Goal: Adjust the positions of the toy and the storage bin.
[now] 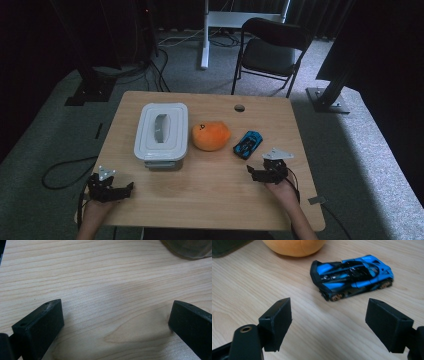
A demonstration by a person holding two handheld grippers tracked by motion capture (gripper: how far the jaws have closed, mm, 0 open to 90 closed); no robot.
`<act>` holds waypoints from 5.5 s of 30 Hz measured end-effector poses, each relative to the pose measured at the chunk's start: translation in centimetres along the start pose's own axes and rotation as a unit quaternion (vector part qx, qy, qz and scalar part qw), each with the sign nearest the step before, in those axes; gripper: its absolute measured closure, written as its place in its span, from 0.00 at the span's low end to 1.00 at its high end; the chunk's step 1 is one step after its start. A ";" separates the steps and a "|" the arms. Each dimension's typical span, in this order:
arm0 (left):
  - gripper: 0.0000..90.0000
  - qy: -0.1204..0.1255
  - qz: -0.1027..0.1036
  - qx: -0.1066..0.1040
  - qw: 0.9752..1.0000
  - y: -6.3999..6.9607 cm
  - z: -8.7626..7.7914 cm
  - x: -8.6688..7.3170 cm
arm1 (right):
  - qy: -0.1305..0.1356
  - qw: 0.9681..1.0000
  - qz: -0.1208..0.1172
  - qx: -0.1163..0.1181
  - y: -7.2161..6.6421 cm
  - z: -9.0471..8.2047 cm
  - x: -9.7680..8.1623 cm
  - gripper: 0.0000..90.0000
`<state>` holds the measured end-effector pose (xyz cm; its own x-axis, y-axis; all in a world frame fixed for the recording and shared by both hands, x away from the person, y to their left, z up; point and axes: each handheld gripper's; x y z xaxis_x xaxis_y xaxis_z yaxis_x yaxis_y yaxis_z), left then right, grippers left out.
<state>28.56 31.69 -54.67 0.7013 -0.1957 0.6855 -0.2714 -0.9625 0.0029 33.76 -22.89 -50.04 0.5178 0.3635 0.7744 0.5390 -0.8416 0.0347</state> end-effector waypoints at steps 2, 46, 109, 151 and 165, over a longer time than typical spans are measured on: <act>0.00 0.000 0.000 0.000 1.000 0.0 0.0 0.0 | 0.000 1.000 -0.005 0.003 -0.3 0.7 0.6 0.26; 0.00 0.000 0.000 -0.001 1.000 0.0 0.0 0.0 | -0.039 0.986 -0.150 -0.067 -2.1 5.5 2.2 0.80; 0.00 0.000 0.000 0.000 1.000 0.0 -0.1 -0.1 | -0.054 0.982 -0.183 0.000 -5.8 6.9 5.9 0.91; 0.00 0.000 -0.001 0.000 1.000 0.0 -0.2 -0.2 | -0.068 0.992 0.084 0.066 4.2 7.7 5.3 0.44; 0.00 0.000 -0.001 0.000 1.000 0.0 -0.2 -0.2 | -0.090 0.973 0.133 0.163 5.5 10.0 4.7 0.45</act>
<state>28.34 31.78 -54.67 0.7015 -0.1947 0.6855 -0.2704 -0.9627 0.0034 45.84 -21.79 -52.53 0.7601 0.2393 0.6042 0.5371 -0.7547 -0.3767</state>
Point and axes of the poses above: each handheld gripper's, and its own axes: z roughly forward along the jaws, x roughly out of its top, y roughly to its right, and after that the axes turned 1 degree about -x, right-handed
